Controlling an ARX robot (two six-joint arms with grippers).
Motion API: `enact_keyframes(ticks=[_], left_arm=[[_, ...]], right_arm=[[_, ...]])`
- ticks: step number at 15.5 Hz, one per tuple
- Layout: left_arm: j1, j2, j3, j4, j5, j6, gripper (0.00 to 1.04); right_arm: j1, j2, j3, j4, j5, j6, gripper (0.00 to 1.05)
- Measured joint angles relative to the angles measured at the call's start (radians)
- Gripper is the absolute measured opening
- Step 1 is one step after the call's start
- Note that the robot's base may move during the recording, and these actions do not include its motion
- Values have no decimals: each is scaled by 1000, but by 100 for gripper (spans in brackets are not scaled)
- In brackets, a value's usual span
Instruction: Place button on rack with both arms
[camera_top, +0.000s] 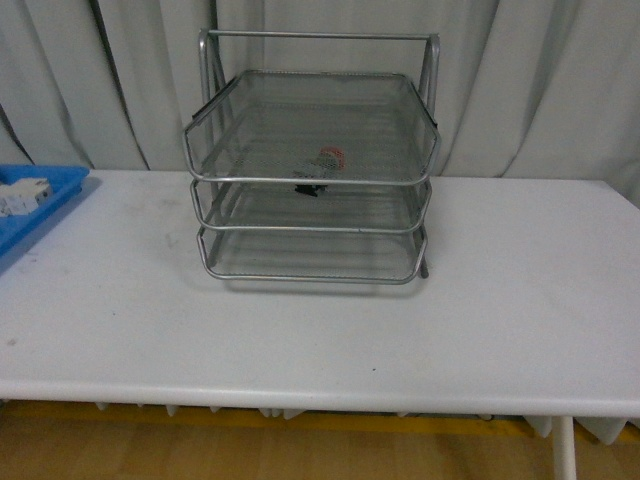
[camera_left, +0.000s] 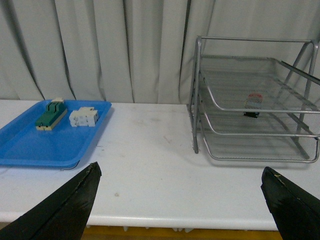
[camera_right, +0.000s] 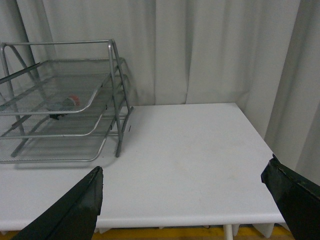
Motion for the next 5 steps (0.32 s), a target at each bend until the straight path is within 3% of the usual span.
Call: enact_keyframes(ticks=[5], left_arm=[[0,0,0,0,0,0,98]], right_arm=[[0,0,0,0,0,0,98]])
